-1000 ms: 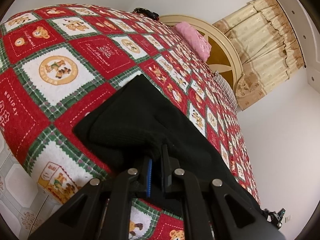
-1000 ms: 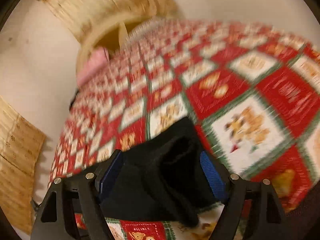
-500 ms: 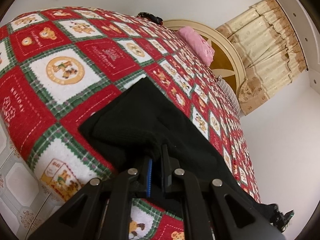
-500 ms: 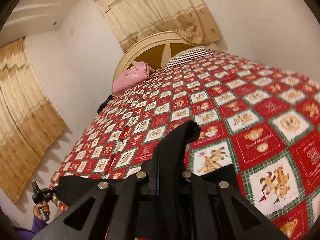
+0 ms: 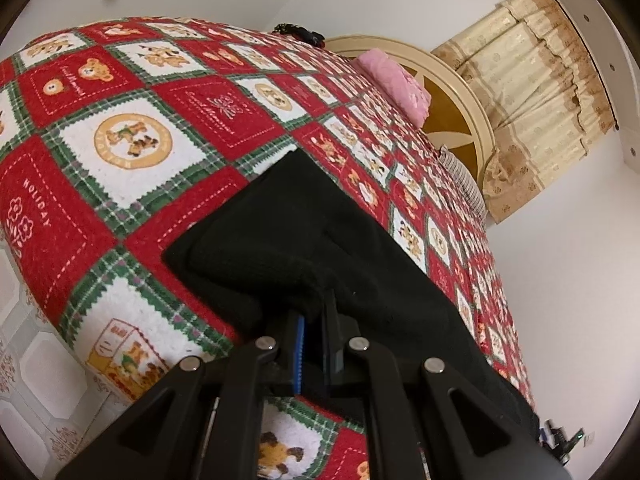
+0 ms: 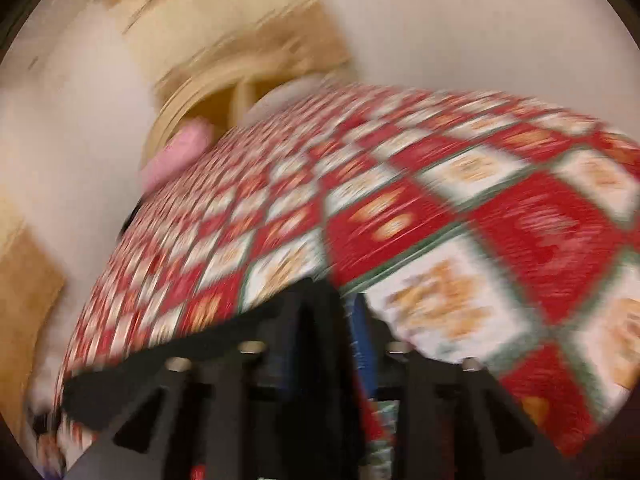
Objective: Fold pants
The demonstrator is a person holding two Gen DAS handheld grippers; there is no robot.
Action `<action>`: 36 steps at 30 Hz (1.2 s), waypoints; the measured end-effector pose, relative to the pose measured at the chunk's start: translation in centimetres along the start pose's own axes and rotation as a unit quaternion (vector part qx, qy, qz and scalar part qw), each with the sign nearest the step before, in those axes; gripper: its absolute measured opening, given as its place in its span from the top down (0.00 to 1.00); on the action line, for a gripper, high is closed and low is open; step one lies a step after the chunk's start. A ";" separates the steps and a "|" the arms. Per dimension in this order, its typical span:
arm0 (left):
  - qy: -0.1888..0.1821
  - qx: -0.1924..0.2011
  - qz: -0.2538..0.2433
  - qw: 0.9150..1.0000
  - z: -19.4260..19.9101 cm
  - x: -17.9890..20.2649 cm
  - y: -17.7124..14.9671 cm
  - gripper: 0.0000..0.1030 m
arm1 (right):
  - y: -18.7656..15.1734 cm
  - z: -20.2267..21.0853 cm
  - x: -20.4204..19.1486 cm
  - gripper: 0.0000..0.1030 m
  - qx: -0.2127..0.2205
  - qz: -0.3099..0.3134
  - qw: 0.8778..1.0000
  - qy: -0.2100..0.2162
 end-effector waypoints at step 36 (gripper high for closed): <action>-0.019 -0.033 -0.038 0.999 -0.3 2.1 1.6 0.93 | -27.6 -2.5 -44.7 0.52 -0.055 0.591 0.781 0.192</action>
Point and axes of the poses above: each gripper's, at about its wrist camera, not at the fingertips, and z roughly against the way its jaws point, x to its right, y to its top, the point moved 7 cm from there along -z, roughly the way its jaws point, and after that the axes turned 6 degrees about z, right-handed, at the moved point
